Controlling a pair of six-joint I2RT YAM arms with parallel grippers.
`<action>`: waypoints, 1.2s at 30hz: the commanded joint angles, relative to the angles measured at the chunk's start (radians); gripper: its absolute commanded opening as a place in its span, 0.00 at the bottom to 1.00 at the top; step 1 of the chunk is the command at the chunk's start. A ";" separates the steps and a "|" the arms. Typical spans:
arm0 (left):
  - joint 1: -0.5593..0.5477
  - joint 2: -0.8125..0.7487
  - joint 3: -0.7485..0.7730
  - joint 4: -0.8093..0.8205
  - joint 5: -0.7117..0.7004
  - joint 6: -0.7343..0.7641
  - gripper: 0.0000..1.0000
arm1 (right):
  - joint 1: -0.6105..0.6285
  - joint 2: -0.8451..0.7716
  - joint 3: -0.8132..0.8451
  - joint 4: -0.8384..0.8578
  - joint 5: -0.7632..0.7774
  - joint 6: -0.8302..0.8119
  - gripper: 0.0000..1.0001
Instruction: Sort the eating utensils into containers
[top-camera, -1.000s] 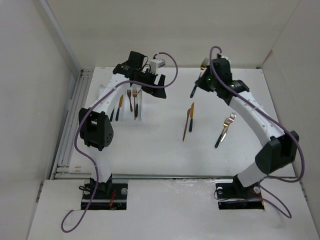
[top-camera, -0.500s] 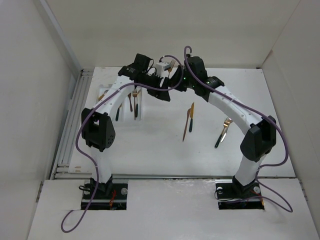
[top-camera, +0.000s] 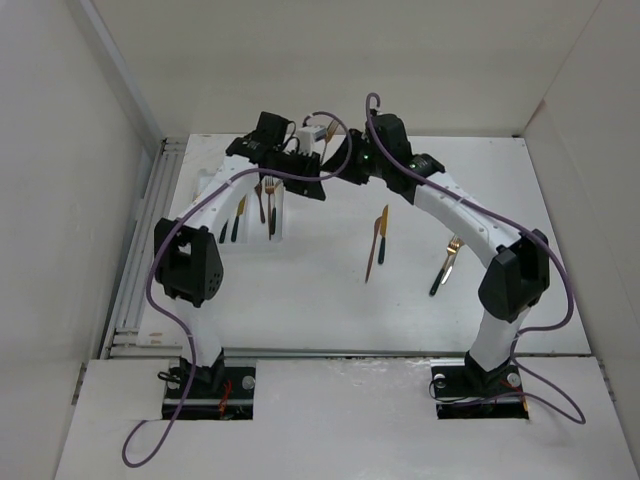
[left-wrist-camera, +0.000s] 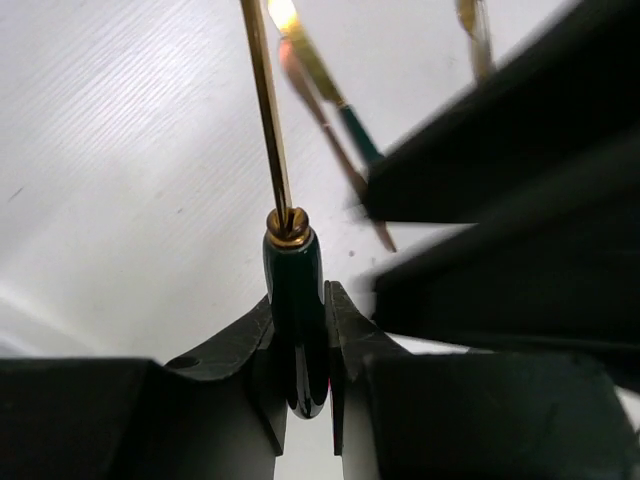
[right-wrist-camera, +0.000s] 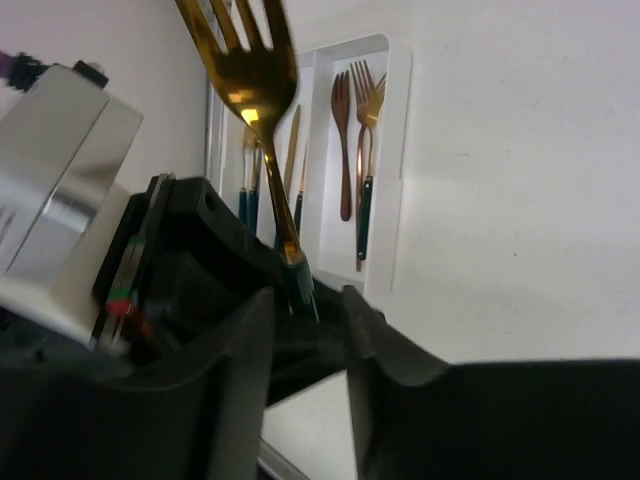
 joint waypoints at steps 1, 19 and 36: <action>0.120 -0.046 -0.081 0.053 -0.042 -0.066 0.00 | -0.010 -0.026 0.001 0.038 -0.045 0.014 0.42; 0.360 0.141 -0.218 0.124 -0.075 -0.078 0.00 | -0.072 -0.174 -0.184 0.001 0.053 -0.041 0.48; 0.369 0.170 -0.127 0.026 -0.095 -0.031 0.44 | -0.108 -0.204 -0.197 -0.063 0.115 -0.064 0.48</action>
